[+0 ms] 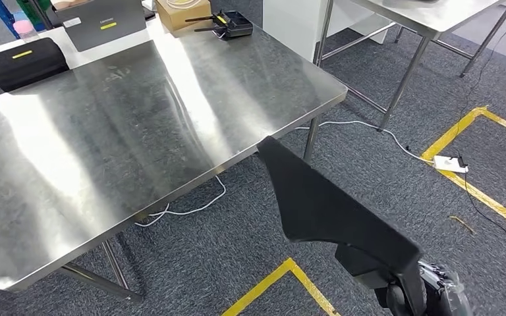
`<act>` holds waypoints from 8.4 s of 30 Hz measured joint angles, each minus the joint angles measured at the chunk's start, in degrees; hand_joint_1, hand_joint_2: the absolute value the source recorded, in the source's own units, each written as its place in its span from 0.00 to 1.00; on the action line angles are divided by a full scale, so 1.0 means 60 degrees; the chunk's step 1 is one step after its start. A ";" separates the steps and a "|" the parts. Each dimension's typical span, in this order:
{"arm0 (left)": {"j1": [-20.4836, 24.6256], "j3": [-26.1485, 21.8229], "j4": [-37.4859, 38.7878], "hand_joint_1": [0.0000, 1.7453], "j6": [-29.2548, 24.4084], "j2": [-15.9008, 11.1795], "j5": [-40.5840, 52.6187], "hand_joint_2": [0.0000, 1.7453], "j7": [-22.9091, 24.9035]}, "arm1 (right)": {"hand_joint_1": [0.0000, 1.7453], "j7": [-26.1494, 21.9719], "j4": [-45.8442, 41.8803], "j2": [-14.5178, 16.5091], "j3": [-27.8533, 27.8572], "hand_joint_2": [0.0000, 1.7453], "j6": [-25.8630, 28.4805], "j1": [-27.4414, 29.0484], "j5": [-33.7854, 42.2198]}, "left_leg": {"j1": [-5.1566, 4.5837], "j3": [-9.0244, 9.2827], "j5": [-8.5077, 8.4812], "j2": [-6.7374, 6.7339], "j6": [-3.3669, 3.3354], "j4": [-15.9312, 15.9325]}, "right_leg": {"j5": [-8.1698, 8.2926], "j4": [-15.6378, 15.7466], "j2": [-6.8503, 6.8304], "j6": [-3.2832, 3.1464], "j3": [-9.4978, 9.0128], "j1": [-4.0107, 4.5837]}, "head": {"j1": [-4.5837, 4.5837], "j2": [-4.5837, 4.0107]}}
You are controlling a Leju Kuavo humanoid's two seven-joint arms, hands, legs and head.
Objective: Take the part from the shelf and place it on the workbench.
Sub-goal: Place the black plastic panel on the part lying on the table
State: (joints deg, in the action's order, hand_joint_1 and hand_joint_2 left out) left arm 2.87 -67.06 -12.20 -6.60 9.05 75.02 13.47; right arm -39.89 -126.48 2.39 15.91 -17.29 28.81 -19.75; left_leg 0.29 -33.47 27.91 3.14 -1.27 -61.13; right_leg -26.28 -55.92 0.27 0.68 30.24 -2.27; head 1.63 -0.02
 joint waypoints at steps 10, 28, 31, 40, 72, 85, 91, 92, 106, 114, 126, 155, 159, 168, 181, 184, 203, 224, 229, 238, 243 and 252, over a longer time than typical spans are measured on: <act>0.0075 -0.0277 0.0001 0.00 -0.0064 0.0016 -0.0246 1.00 0.0153 | 1.00 0.0000 0.0299 0.0022 -0.0010 1.00 0.0064 -0.0335 -0.0148 | -0.0107 0.0018 -0.0406 -0.1117 -0.0192 0.0387 | -0.0211 0.0002 -0.0762 -0.0033 -0.0175 0.0224 | 0.0037 0.0000; 0.0083 -0.0468 0.0001 0.00 -0.0175 0.0142 -0.0261 1.00 0.0245 | 1.00 -0.0003 0.0589 -0.0035 0.0000 1.00 -0.0240 -0.0431 -0.0306 | -0.0098 0.0122 -0.0415 0.0471 -0.0131 0.0596 | -0.0048 -0.0032 0.0240 0.0162 0.0163 0.0136 | -0.0047 0.0000; 0.0049 -0.0494 -0.0002 0.00 -0.0183 0.0120 -0.0259 1.00 0.0244 | 1.00 -0.0004 0.0595 -0.0035 0.0000 1.00 -0.0244 -0.0451 -0.0304 | -0.0032 -0.0058 -0.0139 0.0087 0.0039 0.0143 | -0.0013 0.0015 0.0069 -0.0052 0.0046 0.0082 | -0.0006 0.0000; 0.0064 -0.0492 -0.0004 0.00 -0.0169 0.0103 -0.0175 1.00 0.0228 | 1.00 -0.0005 0.0607 -0.0015 0.0003 1.00 -0.0344 -0.0393 -0.0338 | 0.0005 -0.0253 -0.0285 -0.0805 0.0008 -0.0074 | -0.0230 0.0028 -0.0594 -0.0140 -0.0198 0.0230 | 0.0051 0.0000; 0.0061 -0.0488 -0.0006 0.00 -0.0189 0.0054 0.0040 1.00 0.0377 | 1.00 0.0119 0.0680 0.0233 0.0243 1.00 -0.0879 -0.0389 -0.0782 | -0.0009 -0.0048 -0.0450 -0.0700 -0.0107 0.0351 | -0.0432 0.0095 -0.0613 0.0015 -0.0371 0.0222 | 0.0022 0.0000; 0.0096 -0.0495 -0.0006 0.00 -0.0144 0.0097 -0.0030 1.00 0.0384 | 1.00 0.0309 0.1030 0.0441 0.0805 1.00 -0.1034 -0.0634 -0.1719 | -0.0037 0.0202 -0.0509 -0.0216 -0.0316 0.0752 | -0.0518 -0.1051 -0.0100 0.0564 0.0639 0.0108 | -0.0028 0.0000; 0.0085 -0.0617 -0.0006 0.00 -0.0192 0.0085 -0.0186 1.00 0.0409 | 1.00 0.0555 0.1262 0.0349 0.0813 1.00 -0.0970 -0.0837 -0.1780 | -0.0105 0.0182 -0.0330 -0.0164 -0.0419 0.0582 | -0.0028 0.0023 -0.0059 0.0266 0.0124 0.0092 | -0.0015 0.0000; 0.0087 -0.0641 -0.0006 0.00 -0.0194 0.0088 -0.0209 1.00 0.0413 | 1.00 0.0640 0.1306 0.0310 0.0779 1.00 -0.0914 -0.0879 -0.1805 | -0.0095 0.0188 -0.0339 -0.0169 -0.0435 0.0587 | -0.0024 0.0023 -0.0056 0.0256 0.0124 0.0111 | -0.0015 0.0000; 0.0091 -0.0827 -0.0006 0.00 -0.0183 0.0115 -0.0266 1.00 0.0384 | 1.00 0.1241 0.1680 -0.0249 0.0276 1.00 -0.0022 -0.1129 -0.1677 | 0.0003 0.0204 -0.0333 -0.0185 -0.0082 0.0614 | -0.0056 0.0007 -0.0055 0.0148 0.0133 0.0250 | -0.0016 0.0000; 0.0092 -0.0862 -0.0006 0.00 -0.0178 0.0129 -0.0264 1.00 0.0332 | 1.00 0.1126 0.1764 -0.0425 0.0258 1.00 0.0412 -0.1319 -0.1555 | -0.0059 0.0193 -0.0330 -0.0193 -0.0052 0.0609 | -0.0056 0.0010 -0.0054 0.0149 0.0132 0.0206 | -0.0016 0.0000; 0.0118 -0.0791 -0.0006 0.00 0.0222 0.0020 0.0201 1.00 -0.0014 | 1.00 0.3100 0.4455 -0.4489 0.1638 1.00 0.0735 -0.5403 0.0050 | -0.0213 0.0162 -0.0385 -0.0221 -0.0165 0.0589 | 0.0009 0.0012 -0.0025 0.0248 0.0150 0.0152 | -0.0013 0.0000; 0.0232 -0.0860 -0.0006 0.00 0.0467 -0.0160 0.0025 1.00 -0.0708 | 1.00 0.3691 1.3247 -0.6643 -0.3614 1.00 0.5173 -1.2957 -0.6111 | -0.0260 0.0124 -0.0425 -0.0201 -0.0234 0.0583 | 0.0027 0.0005 -0.0047 0.0280 0.0183 0.0172 | -0.0014 0.0000; 0.0247 -0.0861 -0.0006 0.00 0.0551 -0.0179 0.0055 1.00 -0.0948 | 1.00 0.4080 1.4562 -0.5545 -0.4002 1.00 0.6935 -1.3043 -0.7476 | -0.0254 0.0127 -0.0427 -0.0224 -0.0236 0.0584 | 0.0028 0.0001 -0.0030 0.0279 0.0179 0.0189 | -0.0017 0.0000; 0.0358 -0.0863 -0.0006 0.00 0.0600 -0.0278 0.0008 1.00 -0.1226 | 1.00 0.4767 1.6392 -0.3302 -0.4569 1.00 0.8653 -1.3152 -0.8884 | -0.0233 0.0125 -0.0435 -0.0197 -0.0225 0.0584 | 0.0027 -0.0003 -0.0039 0.0278 0.0184 0.0194 | -0.0016 0.0000; 0.0379 -0.1083 -0.0006 0.00 0.0209 -0.0352 -0.0442 1.00 -0.1610 | 1.00 0.5462 1.7157 -0.2139 -0.4684 1.00 0.9425 -1.3223 -1.0256 | -0.0251 0.0117 -0.0436 -0.0195 -0.0225 0.0582 | 0.0028 0.0002 -0.0041 0.0278 0.0187 0.0185 | -0.0018 0.0000; 0.0378 -0.1093 -0.0006 0.00 0.0274 -0.0367 -0.0445 1.00 -0.1673 | 1.00 0.5490 1.7193 -0.2114 -0.4634 1.00 0.9428 -1.3243 -1.0253 | -0.0253 0.0117 -0.0436 -0.0195 -0.0225 0.0582 | 0.0028 0.0001 -0.0041 0.0279 0.0187 0.0183 | -0.0018 0.0000; 0.0363 -0.0713 -0.0006 0.00 0.0503 -0.0402 0.0361 1.00 -0.3371 | 0.00 0.5909 1.7302 -0.2402 -0.4459 1.00 0.9124 -1.3259 -1.1371 | -0.0259 0.0116 -0.0436 -0.0197 -0.0226 0.0582 | 0.0028 0.0002 -0.0040 0.0279 0.0189 0.0178 | -0.0018 0.0000; 0.0368 -0.0627 -0.0006 0.00 0.1246 -0.0281 -0.0106 0.00 -0.3266 | 0.00 0.6411 1.7302 -0.2906 -0.4458 1.00 0.8809 -1.3518 -1.1670 | -0.0261 0.0119 -0.0435 -0.0196 -0.0226 0.0580 | 0.0028 0.0003 -0.0040 0.0279 0.0188 0.0174 | -0.0017 0.0000; 0.0368 -0.0627 -0.0006 0.00 0.1392 -0.0273 -0.0075 0.00 -0.3169 | 0.00 0.6543 1.7302 -0.2955 -0.4458 1.00 0.8795 -1.3518 -1.1667 | -0.0262 0.0119 -0.0435 -0.0195 -0.0226 0.0580 | 0.0028 0.0004 -0.0041 0.0279 0.0189 0.0173 | -0.0017 0.0000; 0.0366 -0.0636 -0.0003 0.00 0.1623 -0.0188 -0.0057 0.00 -0.2757 | 0.00 0.6603 1.7337 -0.3410 -0.4145 0.00 0.8841 -1.3477 -1.1507 | -0.0272 0.0118 -0.0434 -0.0200 -0.0228 0.0579 | 0.0028 0.0007 -0.0040 0.0279 0.0189 0.0167 | -0.0017 0.0000; 0.0363 -0.0740 -0.0003 0.00 0.1706 -0.0117 -0.0321 0.00 -0.2615 | 0.00 0.6701 1.7366 -0.3754 -0.3922 0.00 0.8787 -1.3332 -1.1176 | -0.0271 0.0123 -0.0434 -0.0164 -0.0228 0.0575 | 0.0027 0.0016 -0.0069 0.0279 0.0192 0.0163 | -0.0016 0.0000; 0.0256 -0.0821 0.0003 0.00 0.2381 0.0015 -0.0135 0.00 -0.2717 | 0.00 0.3956 1.6351 -0.5666 -0.1276 0.00 0.7670 -1.0812 -0.7683 | -0.0270 0.0084 -0.0421 -0.0075 -0.0247 0.0577 | 0.0012 0.0054 -0.0163 0.0303 0.0165 0.0168 | -0.0016 0.0000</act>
State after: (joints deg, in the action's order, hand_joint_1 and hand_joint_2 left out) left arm 4.40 -71.99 -12.19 7.69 9.15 74.21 -2.83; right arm -16.16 -28.37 -31.61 8.25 28.73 -36.06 -65.85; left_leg -1.33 -32.97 25.38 2.69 -2.75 -57.67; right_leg -26.21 -55.59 -0.71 2.50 31.22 -1.27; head 1.54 -0.02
